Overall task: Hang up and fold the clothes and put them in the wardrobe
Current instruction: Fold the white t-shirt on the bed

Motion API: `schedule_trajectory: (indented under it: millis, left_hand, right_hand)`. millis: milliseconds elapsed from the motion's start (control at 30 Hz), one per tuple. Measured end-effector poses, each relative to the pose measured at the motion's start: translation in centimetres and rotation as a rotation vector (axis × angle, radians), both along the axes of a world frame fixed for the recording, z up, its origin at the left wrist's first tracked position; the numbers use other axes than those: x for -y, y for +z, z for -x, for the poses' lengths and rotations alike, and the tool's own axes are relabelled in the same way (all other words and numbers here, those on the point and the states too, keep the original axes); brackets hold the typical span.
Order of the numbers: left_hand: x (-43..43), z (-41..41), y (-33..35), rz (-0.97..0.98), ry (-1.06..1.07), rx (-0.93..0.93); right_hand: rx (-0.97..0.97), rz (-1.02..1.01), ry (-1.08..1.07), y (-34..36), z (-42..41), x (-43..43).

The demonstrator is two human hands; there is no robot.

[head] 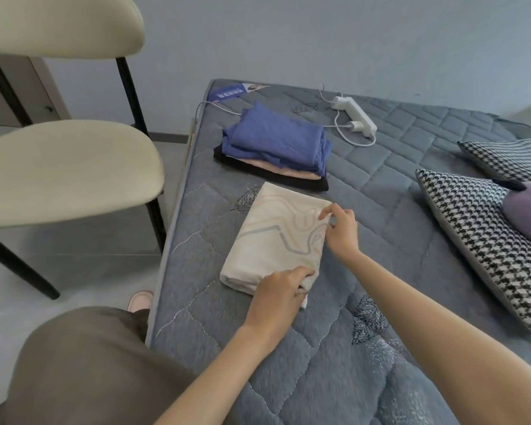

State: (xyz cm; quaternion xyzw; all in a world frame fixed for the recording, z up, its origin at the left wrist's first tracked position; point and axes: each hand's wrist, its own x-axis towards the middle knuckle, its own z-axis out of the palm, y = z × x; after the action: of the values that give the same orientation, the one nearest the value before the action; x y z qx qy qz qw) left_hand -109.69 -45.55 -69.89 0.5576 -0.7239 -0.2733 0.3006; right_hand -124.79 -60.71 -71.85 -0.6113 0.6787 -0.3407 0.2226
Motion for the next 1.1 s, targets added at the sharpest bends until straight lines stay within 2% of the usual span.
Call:
schedule_trajectory:
  millis: [100,167,267,367,467,567,667,767,900,1000,1100]
  left_hand:
    - [-0.1,-0.2,-1.0,0.004,-0.072,0.054]
    - [-0.3,-0.5,-1.4,0.044,-0.124,0.1]
    - [-0.6,-1.3,-1.6,0.249,-0.118,0.284]
    - [-0.8,-2.3,-1.7,0.271,-0.039,0.401]
    - [-0.6,-2.6,-1.7,0.338,-0.066,0.494]
    - [-0.4,-2.0,-1.4,0.32,-0.049,0.551]
    - [-0.5,-1.9,-1.6,0.244,-0.056,0.612]
    - [-0.5,-2.7,-2.0,0.249,-0.111,0.587]
    - [0.2,-3.7,-2.0,0.177,-0.048,0.436]
    - [1.4,-4.1,-2.3,0.12,0.115,0.384]
    - [2.6,-4.0,-1.7,0.009,0.228,0.321]
  right_hand:
    - [0.092,-0.124,-0.069,-0.1,0.0,0.3]
    - [0.227,-0.225,-0.15,0.2,-0.3,0.5]
    - [0.418,-0.284,-0.197,0.5,-1.0,0.3]
    - [0.49,-0.248,-0.209,0.3,-1.9,-0.5]
    - [0.474,-0.149,-0.215,0.3,-2.8,-0.7]
    - [0.462,-0.071,-0.202,0.5,-3.0,-0.1]
    - [0.402,-0.14,-0.196,0.0,-2.5,-0.3]
    - [0.263,-0.23,-0.177,-0.7,-2.2,-0.9]
    - [-0.105,-0.037,-0.085,-0.1,-2.8,-1.1]
    - [-0.204,0.132,0.13,1.1,-4.1,-1.1]
    - [-0.293,0.196,0.391,1.8,-6.0,-0.7]
